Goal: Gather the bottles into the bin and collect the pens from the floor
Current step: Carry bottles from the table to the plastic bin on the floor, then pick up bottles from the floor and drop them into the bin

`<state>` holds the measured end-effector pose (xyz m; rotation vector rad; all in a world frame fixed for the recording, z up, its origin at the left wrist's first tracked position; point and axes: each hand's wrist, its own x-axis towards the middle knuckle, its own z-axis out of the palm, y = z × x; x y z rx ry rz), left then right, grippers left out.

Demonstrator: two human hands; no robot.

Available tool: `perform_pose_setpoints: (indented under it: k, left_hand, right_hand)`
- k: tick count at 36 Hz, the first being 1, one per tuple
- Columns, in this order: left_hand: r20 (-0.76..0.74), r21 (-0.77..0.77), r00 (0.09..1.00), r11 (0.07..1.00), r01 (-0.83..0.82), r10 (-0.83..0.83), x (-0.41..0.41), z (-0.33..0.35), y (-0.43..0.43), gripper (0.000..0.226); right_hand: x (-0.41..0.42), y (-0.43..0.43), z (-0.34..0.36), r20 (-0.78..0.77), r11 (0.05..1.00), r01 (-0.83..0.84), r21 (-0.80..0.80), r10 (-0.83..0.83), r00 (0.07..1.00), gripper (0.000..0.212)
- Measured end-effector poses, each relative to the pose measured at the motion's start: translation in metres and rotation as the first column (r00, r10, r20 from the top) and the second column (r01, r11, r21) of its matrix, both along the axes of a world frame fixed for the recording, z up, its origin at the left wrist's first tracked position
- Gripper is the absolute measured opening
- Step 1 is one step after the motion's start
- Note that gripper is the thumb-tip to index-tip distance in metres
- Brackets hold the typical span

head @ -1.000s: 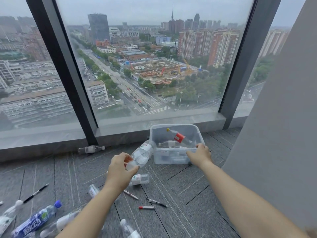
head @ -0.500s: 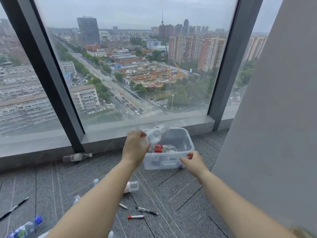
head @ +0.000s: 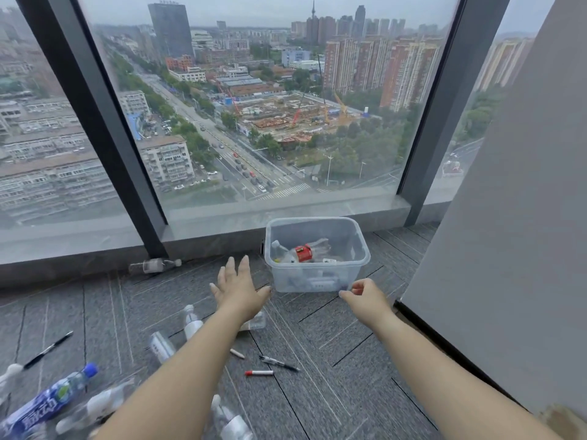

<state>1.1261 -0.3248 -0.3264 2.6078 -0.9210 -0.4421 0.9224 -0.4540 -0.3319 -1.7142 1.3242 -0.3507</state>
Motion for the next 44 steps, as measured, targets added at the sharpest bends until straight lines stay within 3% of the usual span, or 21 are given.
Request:
perform_pose_setpoints:
  k: [16,33,39,44]
  left_hand:
    - [-0.049,-0.08,0.988,0.985,-0.152,0.148,-0.004,-0.018,0.182,0.078]
    - [-0.067,-0.12,0.922,0.914,-0.387,0.381,-0.093,-0.001,0.414,0.067]
    - [-0.09,-0.055,0.905,0.906,-0.42,0.415,-0.087,-0.041,0.449,0.062]
    - [-0.117,0.045,0.91,0.918,-0.395,0.397,-0.055,-0.097,0.46,0.065]
  right_hand:
    - [-0.003,0.117,-0.023,-0.037,0.99,-0.132,0.056,0.134,0.99,0.046]
    - [-0.044,0.294,-0.027,-0.047,0.941,-0.331,0.074,0.335,0.941,0.044]
    - [-0.017,0.32,-0.059,-0.092,0.917,-0.386,0.097,0.394,0.914,0.043]
    - [0.027,0.327,-0.109,-0.163,0.915,-0.379,0.135,0.398,0.903,0.056]
